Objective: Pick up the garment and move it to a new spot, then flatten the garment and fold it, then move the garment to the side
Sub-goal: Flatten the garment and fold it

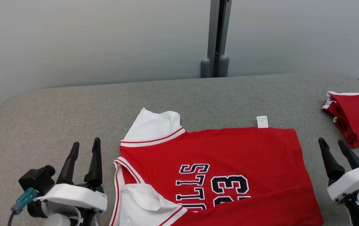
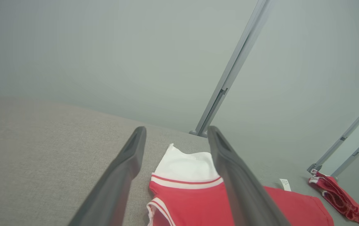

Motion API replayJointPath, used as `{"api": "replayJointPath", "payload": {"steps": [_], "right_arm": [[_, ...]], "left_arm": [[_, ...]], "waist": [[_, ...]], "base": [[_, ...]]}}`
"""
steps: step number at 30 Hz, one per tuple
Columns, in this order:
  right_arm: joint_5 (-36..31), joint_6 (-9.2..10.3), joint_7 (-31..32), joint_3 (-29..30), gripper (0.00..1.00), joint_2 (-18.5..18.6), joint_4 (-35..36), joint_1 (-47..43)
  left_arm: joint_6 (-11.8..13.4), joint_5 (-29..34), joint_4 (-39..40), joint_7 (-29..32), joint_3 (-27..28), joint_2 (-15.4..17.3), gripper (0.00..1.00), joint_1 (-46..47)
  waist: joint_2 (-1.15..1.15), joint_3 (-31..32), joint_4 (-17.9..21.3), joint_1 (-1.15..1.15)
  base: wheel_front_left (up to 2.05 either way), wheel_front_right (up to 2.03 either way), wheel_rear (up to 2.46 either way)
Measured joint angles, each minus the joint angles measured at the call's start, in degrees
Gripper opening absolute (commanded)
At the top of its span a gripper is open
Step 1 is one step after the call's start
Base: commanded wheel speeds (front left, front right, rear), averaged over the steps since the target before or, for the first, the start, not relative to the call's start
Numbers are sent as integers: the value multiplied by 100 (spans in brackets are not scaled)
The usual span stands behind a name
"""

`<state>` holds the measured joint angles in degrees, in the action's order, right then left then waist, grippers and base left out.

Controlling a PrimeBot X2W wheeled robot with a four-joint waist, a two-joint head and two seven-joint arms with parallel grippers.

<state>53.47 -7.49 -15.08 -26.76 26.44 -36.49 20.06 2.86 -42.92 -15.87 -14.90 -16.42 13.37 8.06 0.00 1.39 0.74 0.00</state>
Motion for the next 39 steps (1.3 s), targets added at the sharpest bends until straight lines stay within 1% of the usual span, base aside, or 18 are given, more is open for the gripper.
{"api": "replayJointPath", "payload": {"steps": [3,6,8,11,14,19,23,28,32,36,39], "right_arm": [[-396,0,-5,326,100,-252,41,-144],[-576,0,-7,488,100,-420,-35,-181],[-595,0,-5,563,100,-493,-189,-165],[-367,0,2,624,100,-576,-474,4],[87,0,309,635,100,-625,-721,237],[916,0,947,657,100,-583,-924,528],[1347,0,1406,610,100,-403,-1065,676],[1709,0,1737,599,100,-190,-1248,959],[2008,0,2237,532,100,-125,-1386,1111],[2242,0,2397,550,100,-64,-1416,1312],[2273,0,2439,511,100,-34,-1475,1443]], "left_arm": [[-260,608,-78,0,333,-367,100,-93],[-525,1004,-214,0,531,-589,100,-135],[-642,1200,-296,0,645,-693,100,-135],[-770,1422,-382,0,767,-790,100,-124],[-865,1588,-447,0,805,-895,100,-60],[-944,1738,-539,0,870,-971,100,41],[-988,1817,-578,0,890,-1010,100,79],[-1009,1833,-586,0,904,-1031,100,222],[-1012,1842,-581,0,909,-1040,100,296],[-1021,1834,-584,0,892,-1046,100,364],[-1022,1815,-572,-1,823,-1050,100,435]], "waist": [[0,-48,15,0],[0,-100,-27,0],[0,-139,-82,0],[0,-228,-176,0],[0,-350,-291,0],[0,-557,-489,0],[0,-683,-626,0],[0,-873,-770,0],[0,-1055,-877,0],[0,-1253,-971,0],[0,-1399,-1032,0]], "base": [[0,0,0],[0,0,0],[0,0,0],[0,0,0],[0,0,0],[0,0,0],[0,0,0],[0,0,0],[0,0,0],[0,0,0],[0,0,0]]}}
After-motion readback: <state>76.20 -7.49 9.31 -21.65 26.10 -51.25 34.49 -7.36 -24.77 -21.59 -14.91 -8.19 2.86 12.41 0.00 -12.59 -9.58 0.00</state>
